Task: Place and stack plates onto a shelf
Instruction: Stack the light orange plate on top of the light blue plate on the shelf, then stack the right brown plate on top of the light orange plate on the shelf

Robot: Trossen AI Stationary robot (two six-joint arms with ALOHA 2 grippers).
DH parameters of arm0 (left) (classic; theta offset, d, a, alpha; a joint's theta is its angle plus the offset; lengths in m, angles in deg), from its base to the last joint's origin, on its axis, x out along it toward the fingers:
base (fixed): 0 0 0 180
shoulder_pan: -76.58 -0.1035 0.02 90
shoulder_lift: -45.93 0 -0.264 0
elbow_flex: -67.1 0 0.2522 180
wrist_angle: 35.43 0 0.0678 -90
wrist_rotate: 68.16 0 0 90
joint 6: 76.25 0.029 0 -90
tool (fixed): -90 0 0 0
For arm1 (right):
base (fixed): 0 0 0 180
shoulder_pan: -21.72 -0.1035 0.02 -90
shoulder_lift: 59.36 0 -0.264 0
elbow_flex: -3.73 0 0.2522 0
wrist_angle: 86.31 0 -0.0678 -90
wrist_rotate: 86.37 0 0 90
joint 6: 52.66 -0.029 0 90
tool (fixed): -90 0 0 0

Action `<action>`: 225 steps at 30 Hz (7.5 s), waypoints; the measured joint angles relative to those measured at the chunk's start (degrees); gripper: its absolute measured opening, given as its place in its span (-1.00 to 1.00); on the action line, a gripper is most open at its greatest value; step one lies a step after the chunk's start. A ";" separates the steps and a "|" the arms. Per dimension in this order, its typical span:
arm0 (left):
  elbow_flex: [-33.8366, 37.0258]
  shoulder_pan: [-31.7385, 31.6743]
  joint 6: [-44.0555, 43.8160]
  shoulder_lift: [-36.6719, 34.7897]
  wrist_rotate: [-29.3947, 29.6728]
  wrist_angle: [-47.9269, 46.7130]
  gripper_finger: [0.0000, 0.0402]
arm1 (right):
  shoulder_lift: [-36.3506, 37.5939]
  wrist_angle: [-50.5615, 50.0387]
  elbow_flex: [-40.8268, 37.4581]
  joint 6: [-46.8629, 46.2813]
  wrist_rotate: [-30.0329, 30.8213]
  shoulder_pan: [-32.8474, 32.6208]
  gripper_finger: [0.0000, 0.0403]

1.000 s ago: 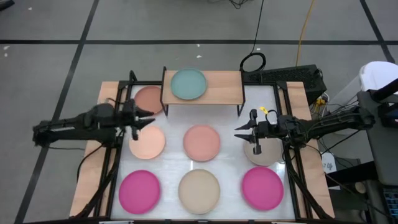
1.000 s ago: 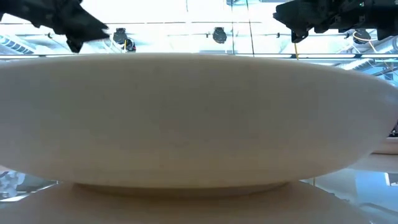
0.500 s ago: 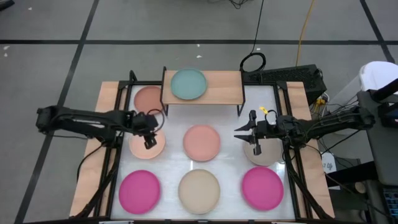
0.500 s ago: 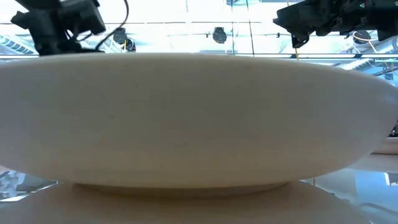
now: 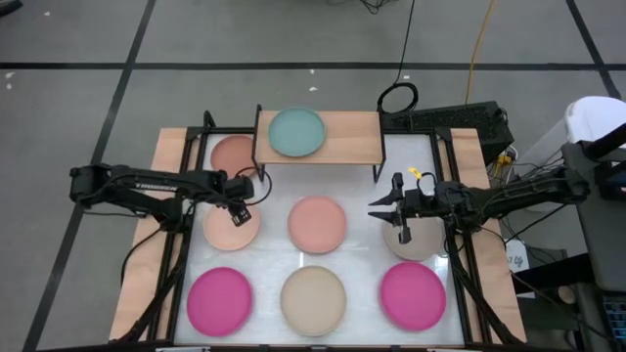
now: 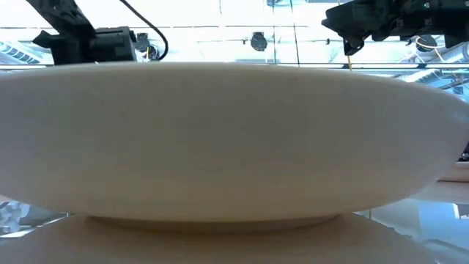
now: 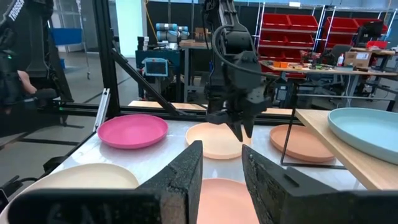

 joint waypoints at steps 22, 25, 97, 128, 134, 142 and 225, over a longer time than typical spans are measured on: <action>-0.26 -4.52 6.56 10.02 0.61 4.55 -0.28 | 0.00 0.11 0.00 -0.17 0.00 0.02 -0.51; -0.26 -4.56 7.55 10.10 -0.67 5.12 -0.38 | 0.00 -0.16 0.00 -0.21 0.00 0.02 -0.51; -55.21 -32.01 -0.17 23.96 -12.96 -0.73 -0.82 | -0.12 0.33 0.00 -2.11 0.24 0.02 -0.51; -55.21 -19.61 14.19 27.87 -8.78 6.21 -0.64 | -0.13 -0.35 0.00 -2.38 1.70 0.02 -0.51; -55.21 -19.63 13.90 32.68 -8.44 3.99 -0.64 | -0.15 -0.35 0.00 -3.15 1.60 0.01 -0.51; -55.47 -21.31 15.02 34.08 -8.04 -2.27 -0.64 | -0.15 -1.69 0.00 -3.15 1.55 0.01 -0.51; 11.45 21.46 14.89 -12.82 6.82 78.31 -0.96 | -21.80 -63.87 25.24 -21.40 -3.00 -3.02 -0.51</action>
